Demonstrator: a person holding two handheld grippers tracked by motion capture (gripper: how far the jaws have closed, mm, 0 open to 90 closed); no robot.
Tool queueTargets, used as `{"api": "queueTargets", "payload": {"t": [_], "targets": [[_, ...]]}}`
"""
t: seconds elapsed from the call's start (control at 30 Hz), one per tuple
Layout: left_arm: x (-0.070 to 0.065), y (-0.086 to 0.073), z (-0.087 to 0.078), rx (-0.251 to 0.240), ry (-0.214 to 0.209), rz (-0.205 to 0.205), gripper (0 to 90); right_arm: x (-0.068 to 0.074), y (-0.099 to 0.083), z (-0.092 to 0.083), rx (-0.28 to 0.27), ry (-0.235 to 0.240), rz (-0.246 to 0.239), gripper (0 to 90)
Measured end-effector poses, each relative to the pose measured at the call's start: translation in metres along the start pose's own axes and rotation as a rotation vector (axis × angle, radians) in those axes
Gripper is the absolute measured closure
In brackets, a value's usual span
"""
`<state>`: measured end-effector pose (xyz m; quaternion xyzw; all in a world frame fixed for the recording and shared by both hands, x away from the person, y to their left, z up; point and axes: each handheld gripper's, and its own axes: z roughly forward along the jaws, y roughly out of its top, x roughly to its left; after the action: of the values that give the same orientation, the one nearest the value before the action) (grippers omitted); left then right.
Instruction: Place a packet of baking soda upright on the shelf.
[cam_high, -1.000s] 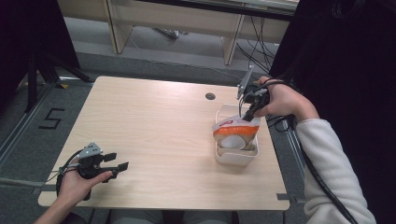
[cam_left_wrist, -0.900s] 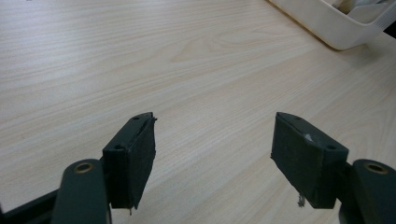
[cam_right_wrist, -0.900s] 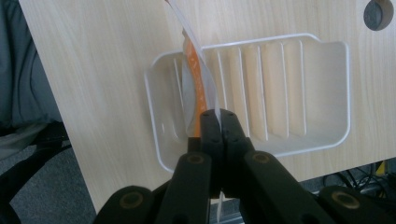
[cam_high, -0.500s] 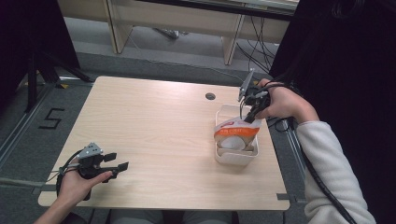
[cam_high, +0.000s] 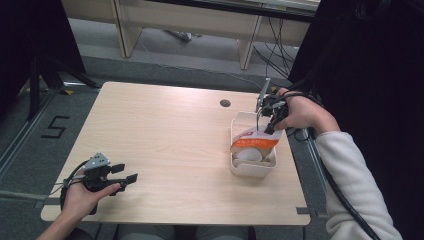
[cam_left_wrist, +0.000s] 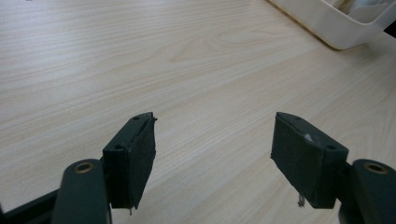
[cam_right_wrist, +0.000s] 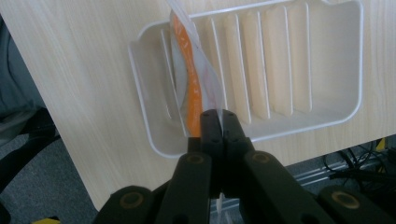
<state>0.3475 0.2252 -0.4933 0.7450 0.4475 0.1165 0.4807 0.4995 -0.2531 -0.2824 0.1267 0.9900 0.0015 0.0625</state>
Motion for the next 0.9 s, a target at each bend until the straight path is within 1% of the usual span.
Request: {"api": "queueTargets", "payload": {"t": [0.03, 0.07, 0.1, 0.13, 0.2, 0.23, 0.3, 0.37, 0.4, 0.47, 0.5, 0.53, 0.57, 0.6, 0.63, 0.67, 0.7, 0.73, 0.77, 0.9], "targets": [[0.0, 0.0, 0.0, 0.0, 0.0, 0.0, 29.8, -0.0007, -0.0001, 0.0006, 0.0, 0.003, -0.006, 90.0], [-0.0001, 0.0, 0.0, -0.001, 0.0, -0.001, 29.8, -0.0001, 0.0001, 0.0009, 0.006, 0.004, 0.006, 90.0], [-0.0003, -0.0001, -0.0001, -0.001, 0.001, -0.004, 29.8, -0.0017, 0.0, 0.0024, 0.001, 0.012, -0.01, 90.0], [-0.0003, -0.0001, -0.0002, -0.001, 0.001, -0.004, 29.8, -0.0019, -0.0001, 0.0031, -0.002, 0.009, -0.012, 90.0], [-0.0001, -0.0001, -0.0001, -0.001, 0.002, -0.003, 29.8, -0.0015, 0.0002, 0.0038, 0.006, 0.01, -0.006, 90.0], [-0.0002, -0.0001, -0.0001, -0.002, 0.001, -0.004, 29.8, 0.0001, 0.0006, 0.0033, 0.01, 0.009, 0.01, 90.0], [-0.0002, 0.0, -0.0003, 0.001, 0.004, -0.002, 29.8, -0.0013, 0.0003, 0.0044, 0.0, 0.007, -0.012, 90.0], [-0.0002, 0.0, -0.0002, -0.002, 0.004, -0.003, 29.8, -0.0008, 0.0002, 0.0045, 0.002, 0.008, -0.007, 90.0], [-0.0002, -0.0001, -0.0001, -0.002, 0.002, -0.003, 29.8, 0.0013, 0.0001, 0.0035, 0.009, 0.005, 0.016, 90.0], [-0.0003, -0.0001, -0.0001, -0.001, 0.0, -0.003, 29.8, 0.0004, -0.0006, 0.0043, 0.002, 0.012, 0.0, 90.0], [-0.0003, -0.0001, -0.0001, -0.001, 0.0, -0.003, 29.8, 0.0015, -0.0008, 0.0044, 0.002, 0.008, 0.008, 90.0], [-0.0004, -0.0001, -0.0001, -0.001, 0.001, -0.003, 29.8, 0.0011, -0.0014, 0.005, -0.004, 0.003, -0.001, 90.0], [-0.0001, 0.0, 0.0, 0.0, 0.0, 0.0, 29.8, 0.0018, -0.0021, 0.005, -0.003, -0.004, 0.004, 90.0], [-0.0001, 0.0, 0.0, 0.0, 0.0, 0.0, 29.9, 0.002, -0.0022, 0.0052, -0.003, 0.008, 0.007, 90.0], [0.0, 0.0, 0.0, 0.0, 0.0, 0.0, 29.8, 0.0012, -0.0033, 0.0063, -0.012, 0.002, -0.002, 90.0], [-0.0001, 0.0, 0.0, 0.0, 0.0, 0.0, 29.8, 0.001, -0.004, 0.0066, -0.01, 0.009, 0.001, 90.0], [-0.0001, 0.0, 0.0, 0.0, 0.0, 0.001, 29.8, 0.0026, -0.0048, 0.0061, -0.01, 0.003, 0.023, 90.0], [-0.0001, 0.0, 0.0, 0.0, 0.001, 0.0, 29.8, 0.0016, -0.0053, 0.0065, -0.007, 0.012, 0.016, 90.0], [0.0, 0.0, 0.0, 0.001, 0.001, 0.0, 29.8, 0.0012, -0.0062, 0.0078, -0.017, 0.006, 0.01, 90.0], [-0.0001, 0.0, 0.0, 0.0, 0.0, 0.0, 29.8, 0.0015, -0.0066, 0.0082, -0.013, 0.005, 0.004, 90.0]]}}
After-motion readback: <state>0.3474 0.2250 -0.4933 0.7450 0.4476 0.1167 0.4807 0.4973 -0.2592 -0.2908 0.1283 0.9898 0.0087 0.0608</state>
